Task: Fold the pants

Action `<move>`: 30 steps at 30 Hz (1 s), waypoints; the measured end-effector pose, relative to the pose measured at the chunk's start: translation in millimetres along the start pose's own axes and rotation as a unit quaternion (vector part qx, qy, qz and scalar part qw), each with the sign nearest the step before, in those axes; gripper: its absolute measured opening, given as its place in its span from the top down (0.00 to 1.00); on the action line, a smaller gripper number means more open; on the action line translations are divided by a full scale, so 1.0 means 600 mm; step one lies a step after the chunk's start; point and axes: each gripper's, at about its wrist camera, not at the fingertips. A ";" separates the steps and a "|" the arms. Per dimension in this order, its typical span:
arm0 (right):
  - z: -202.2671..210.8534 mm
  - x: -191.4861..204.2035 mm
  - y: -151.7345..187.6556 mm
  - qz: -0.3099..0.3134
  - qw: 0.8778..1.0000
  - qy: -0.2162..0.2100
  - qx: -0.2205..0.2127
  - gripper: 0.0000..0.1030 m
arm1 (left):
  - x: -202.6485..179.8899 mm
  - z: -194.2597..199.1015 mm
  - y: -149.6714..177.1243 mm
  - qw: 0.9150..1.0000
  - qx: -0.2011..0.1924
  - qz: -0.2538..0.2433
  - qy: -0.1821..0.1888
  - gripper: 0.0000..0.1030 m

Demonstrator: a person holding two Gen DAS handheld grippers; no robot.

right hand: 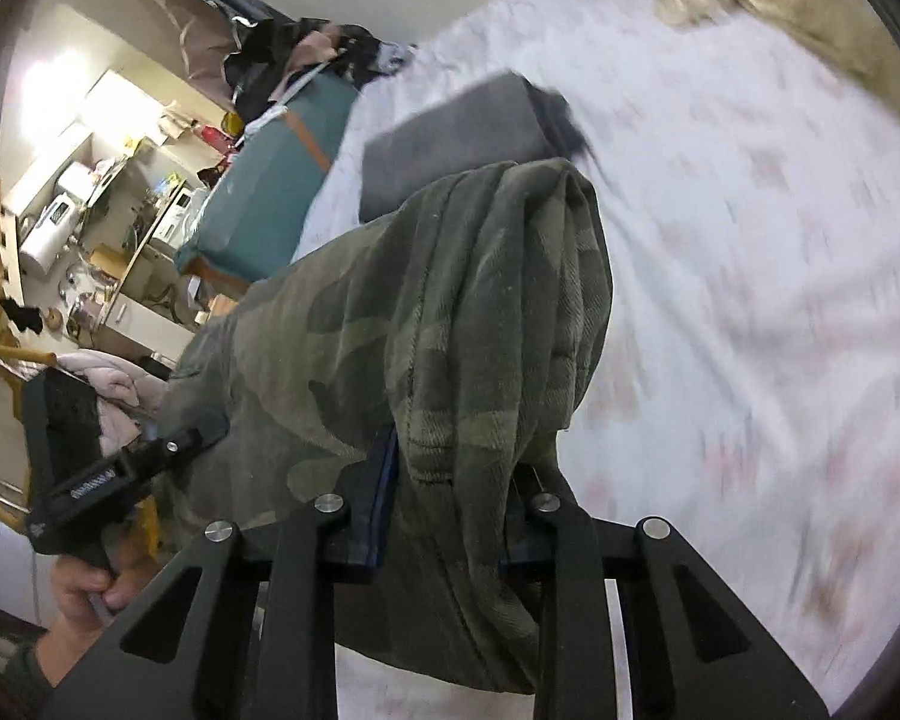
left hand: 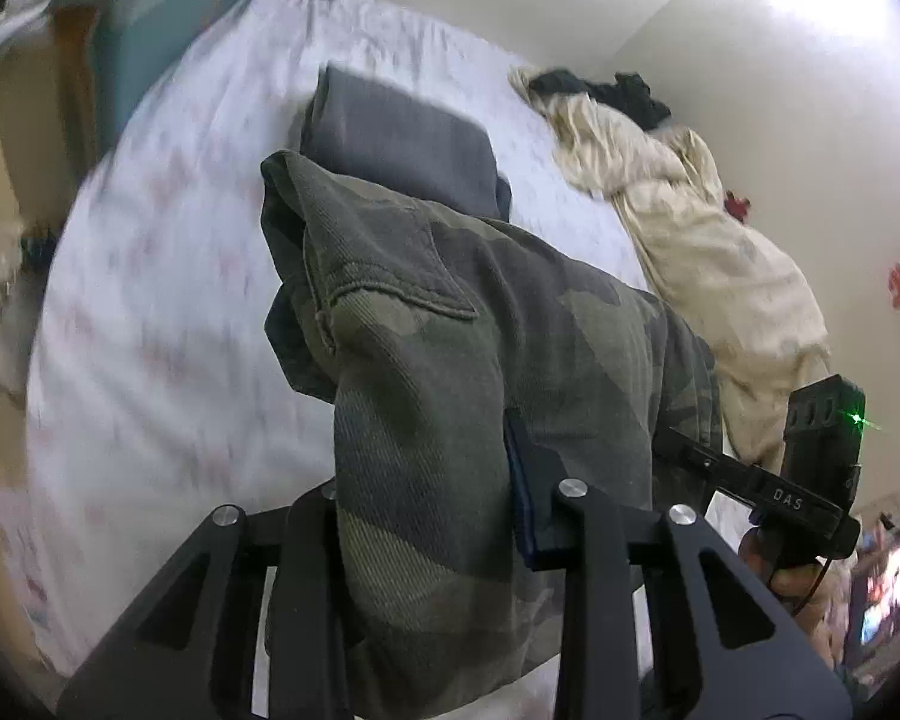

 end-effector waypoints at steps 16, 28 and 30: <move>-0.307 -0.082 -0.500 0.099 0.971 0.212 -0.053 0.69 | 0.026 -0.311 -0.445 0.978 -0.114 -0.060 -0.164 0.41; -0.305 -0.181 -0.418 0.023 0.988 0.151 -0.011 0.37 | 0.067 -0.286 -0.404 0.979 -0.093 -0.070 -0.165 0.25; -0.283 -0.173 -0.414 0.023 0.988 0.151 -0.015 0.37 | 0.061 -0.264 -0.398 0.979 -0.099 -0.076 -0.159 0.25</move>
Point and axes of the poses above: each gripper's, at about its wrist camera, not at the fingertips, and z roughly against the way its jaws point, x to its left, y to its underside, and after that the axes turned 7 degrees about z, right-handed
